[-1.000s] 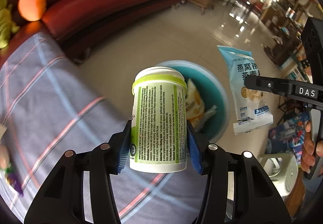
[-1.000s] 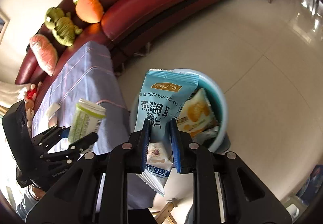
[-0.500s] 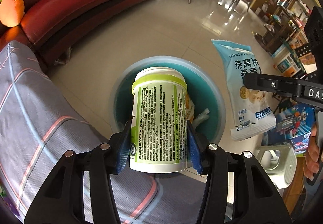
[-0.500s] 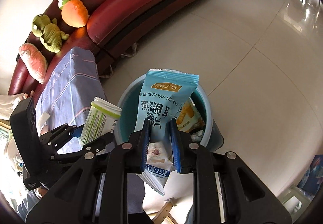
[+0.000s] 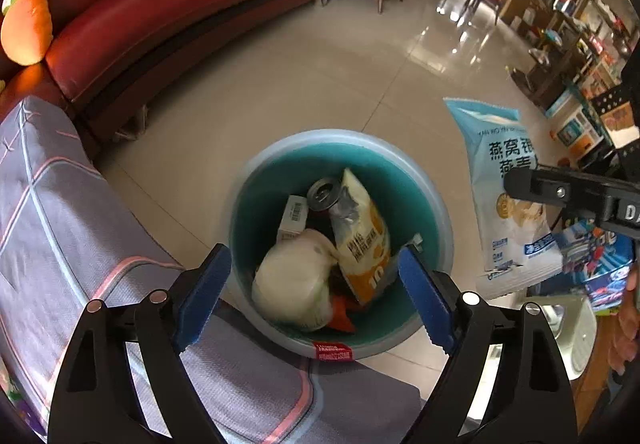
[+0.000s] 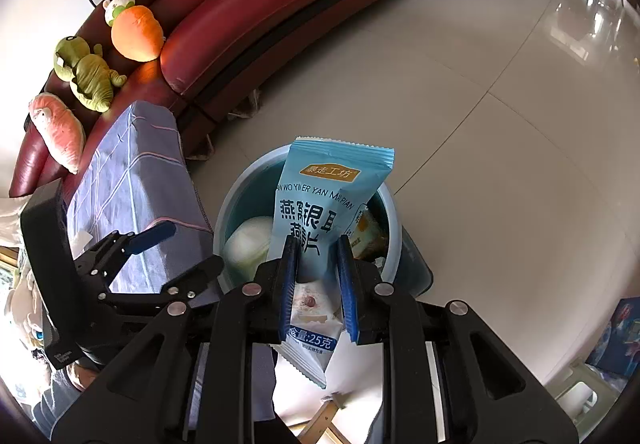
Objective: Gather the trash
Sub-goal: 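Open the left tool to drop the bottle while the right drops the blue packet, then move both open tools back over the table toward the white tissue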
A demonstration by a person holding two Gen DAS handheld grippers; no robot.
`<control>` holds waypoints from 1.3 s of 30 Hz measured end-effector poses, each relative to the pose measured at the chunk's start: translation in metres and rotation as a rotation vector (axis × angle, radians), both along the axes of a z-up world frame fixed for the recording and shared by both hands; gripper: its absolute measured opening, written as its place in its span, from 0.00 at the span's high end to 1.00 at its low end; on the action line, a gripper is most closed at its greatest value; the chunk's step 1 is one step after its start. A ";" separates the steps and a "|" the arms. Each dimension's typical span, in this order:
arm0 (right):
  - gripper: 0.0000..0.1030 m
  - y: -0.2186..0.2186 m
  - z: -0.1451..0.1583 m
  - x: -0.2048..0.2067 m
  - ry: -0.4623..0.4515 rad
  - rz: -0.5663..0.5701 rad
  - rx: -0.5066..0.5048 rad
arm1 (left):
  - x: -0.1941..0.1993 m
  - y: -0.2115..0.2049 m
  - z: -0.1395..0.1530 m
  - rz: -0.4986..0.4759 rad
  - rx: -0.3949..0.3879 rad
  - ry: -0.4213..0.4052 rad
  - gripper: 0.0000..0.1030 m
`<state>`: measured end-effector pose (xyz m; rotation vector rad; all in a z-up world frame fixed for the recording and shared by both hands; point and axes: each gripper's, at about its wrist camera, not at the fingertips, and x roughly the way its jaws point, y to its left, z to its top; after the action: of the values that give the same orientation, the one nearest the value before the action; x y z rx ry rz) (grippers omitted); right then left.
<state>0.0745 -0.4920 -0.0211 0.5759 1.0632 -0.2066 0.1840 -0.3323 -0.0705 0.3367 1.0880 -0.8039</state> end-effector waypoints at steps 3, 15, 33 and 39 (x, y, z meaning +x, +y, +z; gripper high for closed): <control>0.80 0.003 0.000 0.003 0.002 0.006 0.001 | 0.001 0.010 0.004 0.020 0.002 -0.012 0.15; 0.80 0.025 -0.007 0.025 0.026 0.066 0.002 | -0.009 0.048 0.016 0.078 0.003 -0.020 0.14; 0.23 0.049 -0.010 0.035 0.091 0.060 -0.020 | -0.011 0.091 0.025 0.143 -0.025 -0.007 0.11; 0.19 0.076 -0.004 0.045 0.090 0.117 -0.033 | -0.010 0.124 0.032 0.190 -0.027 -0.025 0.11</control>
<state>0.1193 -0.4157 -0.0249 0.4766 1.1752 -0.1486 0.1742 -0.2080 -0.0385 0.2157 1.0676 -0.6433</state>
